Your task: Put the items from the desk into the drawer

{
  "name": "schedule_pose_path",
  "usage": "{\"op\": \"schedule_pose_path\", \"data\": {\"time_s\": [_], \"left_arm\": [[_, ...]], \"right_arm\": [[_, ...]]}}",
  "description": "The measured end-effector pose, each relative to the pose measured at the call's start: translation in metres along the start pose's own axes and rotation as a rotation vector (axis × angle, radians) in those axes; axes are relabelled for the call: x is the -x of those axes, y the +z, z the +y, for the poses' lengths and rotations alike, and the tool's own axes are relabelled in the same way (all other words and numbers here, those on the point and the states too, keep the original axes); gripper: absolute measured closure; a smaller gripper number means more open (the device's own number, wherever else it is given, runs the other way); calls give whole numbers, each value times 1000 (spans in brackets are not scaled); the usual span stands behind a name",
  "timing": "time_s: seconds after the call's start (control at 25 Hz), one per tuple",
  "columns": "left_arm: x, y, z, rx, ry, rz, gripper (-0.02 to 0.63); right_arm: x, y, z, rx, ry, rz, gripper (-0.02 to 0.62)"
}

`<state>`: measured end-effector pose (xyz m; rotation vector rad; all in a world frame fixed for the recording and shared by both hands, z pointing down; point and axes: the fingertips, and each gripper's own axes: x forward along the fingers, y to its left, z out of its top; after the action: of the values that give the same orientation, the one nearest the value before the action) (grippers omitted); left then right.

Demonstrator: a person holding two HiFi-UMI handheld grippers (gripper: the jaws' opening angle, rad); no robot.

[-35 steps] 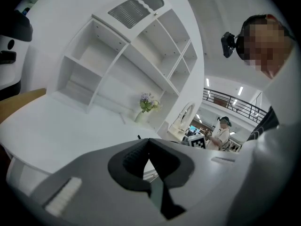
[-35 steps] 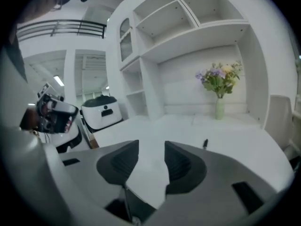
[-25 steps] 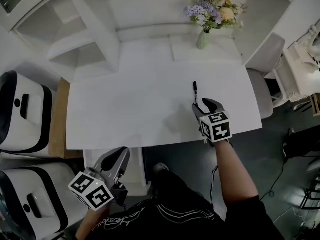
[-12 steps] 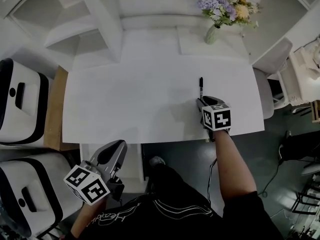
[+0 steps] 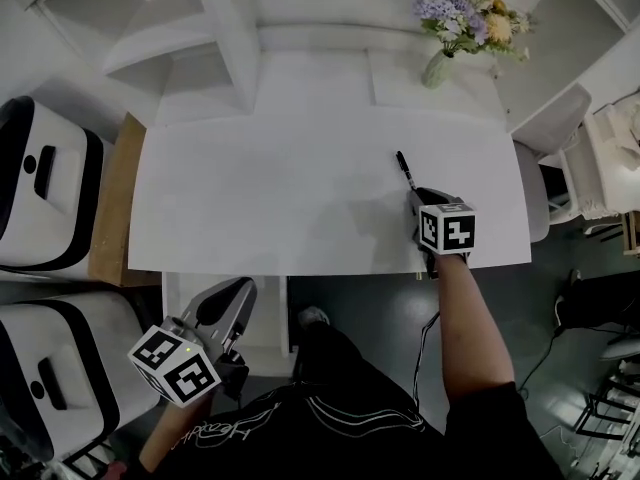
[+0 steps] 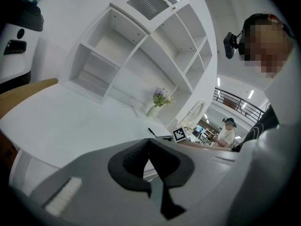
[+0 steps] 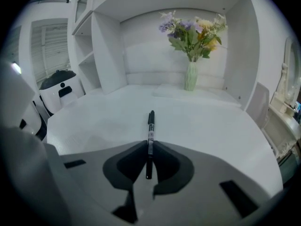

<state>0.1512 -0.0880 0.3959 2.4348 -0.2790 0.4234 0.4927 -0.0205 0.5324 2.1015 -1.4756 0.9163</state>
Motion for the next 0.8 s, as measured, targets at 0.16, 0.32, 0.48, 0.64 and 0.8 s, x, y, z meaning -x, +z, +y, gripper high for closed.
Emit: {"op": "schedule_pose_path", "data": {"time_s": [0.16, 0.32, 0.48, 0.64, 0.8], "left_arm": [[12, 1, -3, 1, 10, -20, 597], [28, 3, -11, -5, 16, -51, 597], [49, 3, -18, -13, 31, -87, 597], [74, 2, -20, -15, 53, -126, 597], [104, -2, -16, -11, 85, -160, 597]], "right_arm": [[18, 14, 17, -18, 41, -61, 552], [48, 36, 51, -1, 105, -149, 552], [80, 58, 97, 56, 190, -230, 552], [114, 74, 149, 93, 290, -302, 552], [141, 84, 208, 101, 412, -354, 552]]}}
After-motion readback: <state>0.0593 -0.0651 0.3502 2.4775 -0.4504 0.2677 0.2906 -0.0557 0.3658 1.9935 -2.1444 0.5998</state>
